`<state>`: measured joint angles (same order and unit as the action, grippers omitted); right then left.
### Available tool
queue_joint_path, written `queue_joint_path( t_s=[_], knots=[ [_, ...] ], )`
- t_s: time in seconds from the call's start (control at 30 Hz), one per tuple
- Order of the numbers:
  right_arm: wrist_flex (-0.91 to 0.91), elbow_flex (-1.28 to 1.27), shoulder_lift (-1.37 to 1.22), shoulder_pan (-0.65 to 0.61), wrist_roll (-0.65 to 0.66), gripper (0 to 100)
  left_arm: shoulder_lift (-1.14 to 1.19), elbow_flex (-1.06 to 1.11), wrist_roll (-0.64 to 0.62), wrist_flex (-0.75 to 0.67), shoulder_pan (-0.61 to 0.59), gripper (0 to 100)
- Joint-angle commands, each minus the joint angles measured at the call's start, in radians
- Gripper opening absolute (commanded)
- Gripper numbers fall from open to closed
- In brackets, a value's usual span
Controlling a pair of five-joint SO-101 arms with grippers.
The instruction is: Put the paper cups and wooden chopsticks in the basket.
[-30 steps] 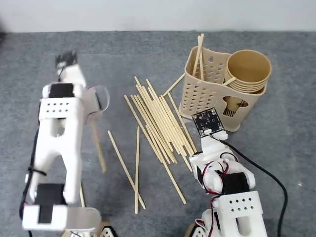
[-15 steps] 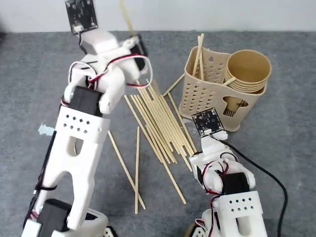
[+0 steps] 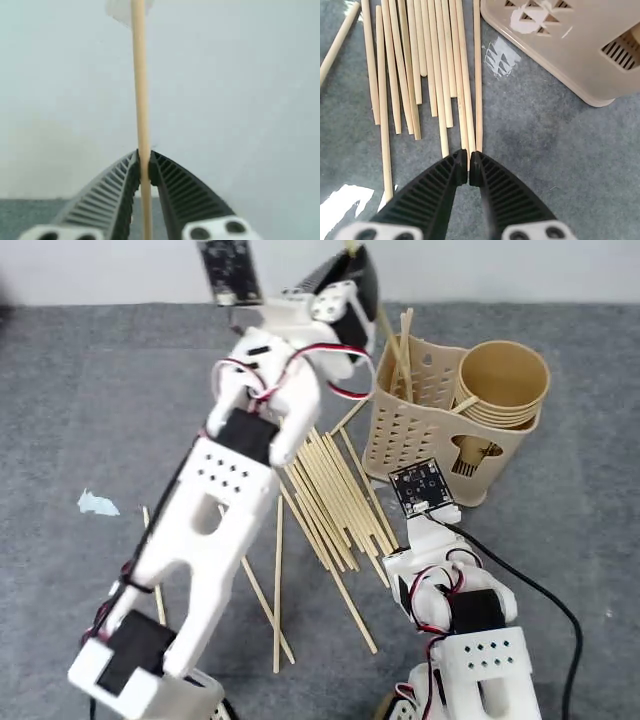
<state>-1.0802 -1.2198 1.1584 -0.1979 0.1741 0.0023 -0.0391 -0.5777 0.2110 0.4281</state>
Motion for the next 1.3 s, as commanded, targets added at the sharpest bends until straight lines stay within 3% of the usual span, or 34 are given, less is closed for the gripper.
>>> queue_joint_path(
  t_s=[0.0, 0.23, 0.5, 0.6, 0.87, 1.27],
  knots=[
    [0.021, 0.003, 0.013, 0.001, 0.012, 3.3, 0.020, -0.050, 0.055, -0.049, 0.029, 1],
    [0.021, 0.003, 0.013, 0.001, 0.012, 3.3, 0.038, -0.056, 0.104, 0.060, 0.038, 12],
    [0.021, 0.003, 0.013, 0.001, 0.012, 3.3, -0.123, -0.050, 0.043, 0.166, -0.006, 13],
    [0.021, 0.003, 0.013, 0.001, 0.012, 3.3, -0.224, -0.050, 0.005, 0.325, -0.040, 13],
    [0.019, 0.003, 0.019, -0.002, 0.012, 3.3, -0.448, -0.050, 0.002, 0.942, -0.198, 3],
    [-0.015, 0.140, 0.008, -0.024, 0.011, 3.3, -0.542, -0.030, -0.002, 1.404, -0.450, 1]
  ],
)
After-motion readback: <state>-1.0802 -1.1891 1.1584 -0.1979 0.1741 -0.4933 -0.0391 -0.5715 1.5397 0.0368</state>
